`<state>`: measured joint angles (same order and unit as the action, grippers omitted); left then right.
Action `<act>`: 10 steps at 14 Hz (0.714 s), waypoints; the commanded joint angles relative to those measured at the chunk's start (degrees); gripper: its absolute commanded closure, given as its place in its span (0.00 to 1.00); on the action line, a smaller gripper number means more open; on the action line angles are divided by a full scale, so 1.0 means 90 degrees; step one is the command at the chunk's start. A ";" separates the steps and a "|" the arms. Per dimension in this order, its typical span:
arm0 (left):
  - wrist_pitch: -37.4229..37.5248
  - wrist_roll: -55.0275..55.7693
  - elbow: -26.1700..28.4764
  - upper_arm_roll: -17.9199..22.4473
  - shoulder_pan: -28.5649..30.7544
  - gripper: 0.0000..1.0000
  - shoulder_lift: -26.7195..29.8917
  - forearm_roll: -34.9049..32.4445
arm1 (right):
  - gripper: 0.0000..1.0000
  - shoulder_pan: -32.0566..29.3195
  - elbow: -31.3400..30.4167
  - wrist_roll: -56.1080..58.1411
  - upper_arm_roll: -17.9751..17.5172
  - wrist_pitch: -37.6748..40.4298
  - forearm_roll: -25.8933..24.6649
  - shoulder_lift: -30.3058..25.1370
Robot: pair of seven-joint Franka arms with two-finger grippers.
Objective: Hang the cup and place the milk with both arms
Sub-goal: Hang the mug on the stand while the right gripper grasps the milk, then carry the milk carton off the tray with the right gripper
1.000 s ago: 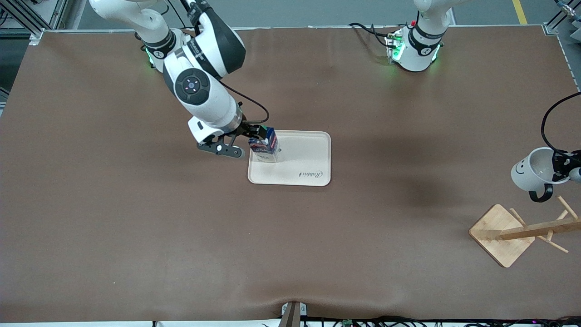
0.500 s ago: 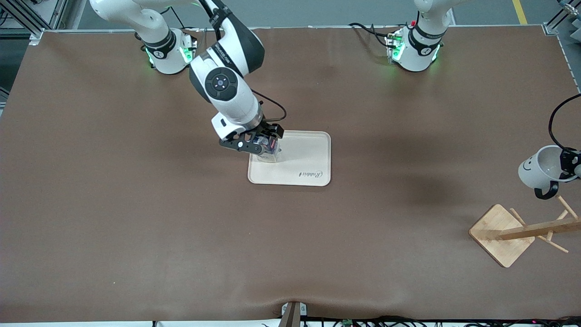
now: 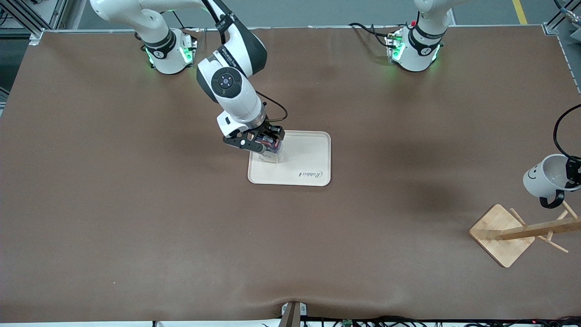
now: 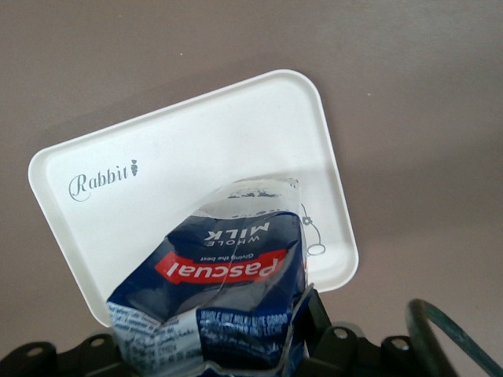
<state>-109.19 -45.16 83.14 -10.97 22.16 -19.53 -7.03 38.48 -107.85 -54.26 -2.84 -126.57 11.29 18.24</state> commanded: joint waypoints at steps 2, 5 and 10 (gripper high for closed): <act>-0.0133 -0.0274 -0.0224 -0.0041 0.0165 1.00 -0.0174 0.0000 | 1.00 -0.0523 0.1384 -0.0378 0.0071 0.2094 0.0015 -0.0132; -0.0221 -0.0284 -0.0224 -0.0041 0.0233 1.00 -0.0204 0.0000 | 1.00 -0.1382 0.1681 -0.0204 0.0169 0.2920 -0.0034 -0.0394; -0.0358 -0.0168 -0.0234 -0.0031 0.0223 0.39 -0.0272 0.0019 | 1.00 -0.2972 0.1613 0.2514 0.0267 0.3654 -0.0424 -0.0532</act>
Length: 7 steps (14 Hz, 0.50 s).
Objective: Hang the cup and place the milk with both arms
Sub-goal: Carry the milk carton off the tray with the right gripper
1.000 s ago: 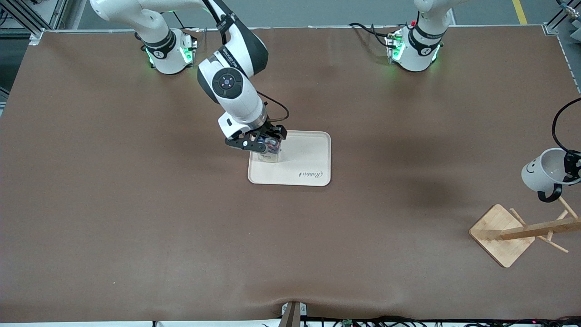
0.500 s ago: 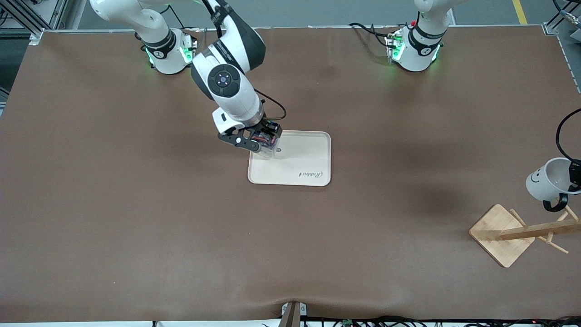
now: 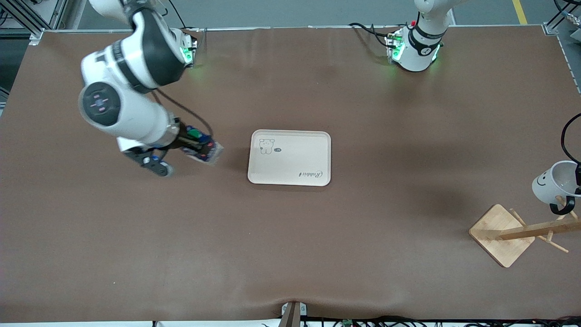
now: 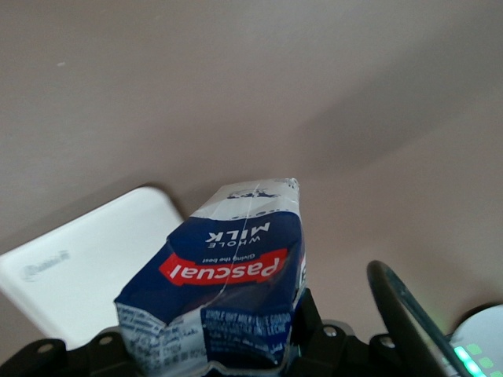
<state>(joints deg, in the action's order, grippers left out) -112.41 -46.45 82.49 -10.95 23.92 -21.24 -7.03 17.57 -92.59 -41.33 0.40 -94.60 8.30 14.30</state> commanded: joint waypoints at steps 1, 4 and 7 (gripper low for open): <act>0.0000 0.0140 -0.0181 -0.0043 0.0018 0.00 -0.0081 0.0068 | 1.00 -0.1088 -0.0093 0.1734 -0.0093 0.0034 -0.0092 -0.0085; 0.0009 0.0900 -0.0191 -0.0101 -0.0050 0.00 -0.0033 0.0166 | 1.00 -0.2144 -0.0472 0.3209 -0.0093 -0.0365 -0.0102 -0.0056; 0.0087 0.1769 -0.0162 -0.0247 -0.0070 0.00 0.0162 0.0205 | 1.00 -0.2567 -0.1195 0.3996 -0.0084 -0.0953 -0.0121 -0.0182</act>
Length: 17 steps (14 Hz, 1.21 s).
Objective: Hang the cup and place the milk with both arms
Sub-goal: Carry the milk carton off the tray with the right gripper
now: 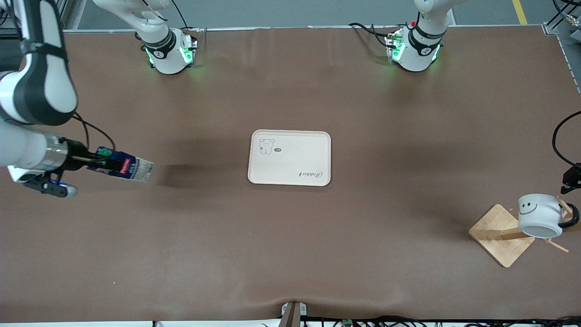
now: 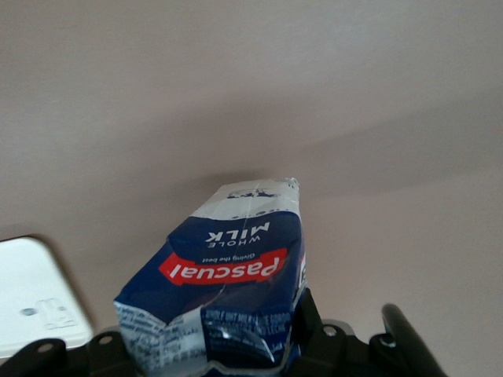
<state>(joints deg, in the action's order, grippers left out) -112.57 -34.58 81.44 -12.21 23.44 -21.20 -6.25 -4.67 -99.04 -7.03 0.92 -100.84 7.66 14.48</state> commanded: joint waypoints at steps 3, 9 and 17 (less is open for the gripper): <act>0.0408 0.1329 -0.0026 -0.0410 -0.0017 0.00 0.0393 0.0138 | 1.00 -0.0369 -0.1035 0.0312 -0.0132 -0.0688 -0.0099 -0.0260; 0.1276 0.3536 -0.0006 -0.1269 -0.0017 0.00 0.0852 0.0080 | 1.00 -0.0712 -0.1827 0.1014 -0.0132 -0.1968 -0.0129 -0.0280; 0.1765 0.4447 0.0003 -0.0906 -0.0910 0.00 0.1514 0.0089 | 0.77 -0.0790 -0.2023 0.1620 -0.0141 -0.2419 -0.0129 -0.0222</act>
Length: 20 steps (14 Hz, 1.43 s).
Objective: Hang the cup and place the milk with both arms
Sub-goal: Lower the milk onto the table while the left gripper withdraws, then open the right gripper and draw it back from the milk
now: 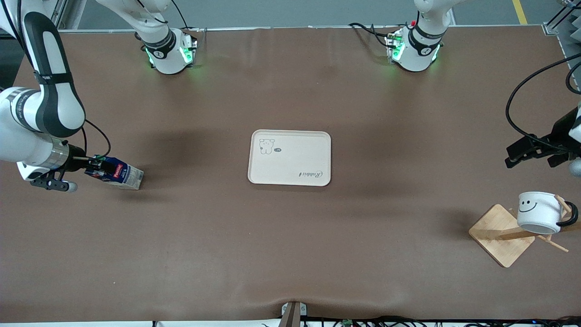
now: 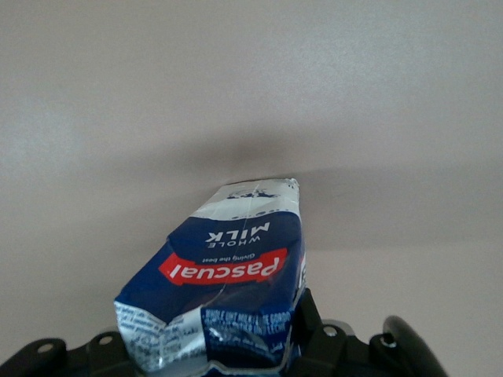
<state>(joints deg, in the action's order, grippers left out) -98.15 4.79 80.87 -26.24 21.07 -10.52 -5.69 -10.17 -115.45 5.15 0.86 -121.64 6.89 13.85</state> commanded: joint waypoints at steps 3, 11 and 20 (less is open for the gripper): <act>0.0728 0.0034 0.0106 0.1498 -0.1569 0.00 0.0670 0.0095 | 0.58 -0.0199 -0.0190 0.0288 -0.0134 -0.0117 -0.0043 -0.0152; 0.0701 0.0171 0.1696 0.2749 -0.2967 0.00 0.2164 0.0682 | 0.00 -0.0208 0.0249 0.0629 -0.0134 -0.0069 -0.0052 -0.0122; 0.0661 0.0210 0.1903 0.2730 -0.2879 0.00 0.2332 0.0672 | 0.00 0.0171 0.1976 0.0571 -0.0173 0.0644 -0.0081 -0.0113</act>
<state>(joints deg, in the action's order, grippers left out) -91.29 5.96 96.92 -1.86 -4.83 9.46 -0.35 -9.95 -101.93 10.00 -0.35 -118.43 6.81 13.22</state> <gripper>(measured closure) 0.000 0.000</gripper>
